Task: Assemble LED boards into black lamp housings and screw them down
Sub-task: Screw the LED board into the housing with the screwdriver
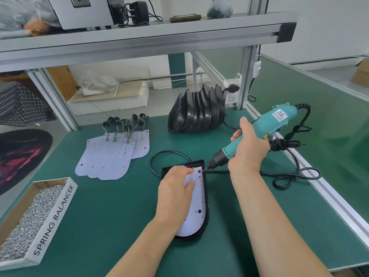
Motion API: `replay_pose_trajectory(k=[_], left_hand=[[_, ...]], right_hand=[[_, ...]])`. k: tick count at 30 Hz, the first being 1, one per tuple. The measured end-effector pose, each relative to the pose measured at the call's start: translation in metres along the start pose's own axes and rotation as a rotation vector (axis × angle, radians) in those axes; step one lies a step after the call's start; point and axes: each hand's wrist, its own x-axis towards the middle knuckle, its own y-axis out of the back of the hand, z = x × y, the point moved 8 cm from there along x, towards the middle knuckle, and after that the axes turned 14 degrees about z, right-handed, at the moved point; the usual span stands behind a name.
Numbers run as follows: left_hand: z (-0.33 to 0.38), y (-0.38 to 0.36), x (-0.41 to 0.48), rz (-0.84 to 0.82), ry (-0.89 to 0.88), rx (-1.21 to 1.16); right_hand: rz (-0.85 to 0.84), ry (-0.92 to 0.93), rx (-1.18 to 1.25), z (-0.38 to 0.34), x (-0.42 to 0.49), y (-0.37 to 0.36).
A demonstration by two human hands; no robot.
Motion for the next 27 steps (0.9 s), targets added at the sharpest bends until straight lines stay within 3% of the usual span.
replay_pose_trajectory(k=[2, 4, 7, 12, 27], left_hand=[[0.014, -0.009, 0.000, -0.064, -0.242, 0.189], [0.018, -0.022, -0.003, -0.170, -0.363, 0.328], [0.014, -0.032, -0.004, -0.248, -0.348, 0.455], [0.012, -0.032, -0.002, -0.222, -0.310, 0.586], [0.009, -0.031, -0.001, -0.286, -0.229, 0.648]], right_hand=[[-0.037, 0.064, 0.010, -0.007, -0.005, -0.008], [-0.084, 0.131, 0.002, -0.013, -0.012, -0.016], [-0.168, 0.259, -0.031, -0.020, -0.023, -0.027], [-0.275, 0.412, -0.145, -0.018, -0.034, -0.033], [-0.278, 0.400, -0.207, 0.002, -0.033, -0.023]])
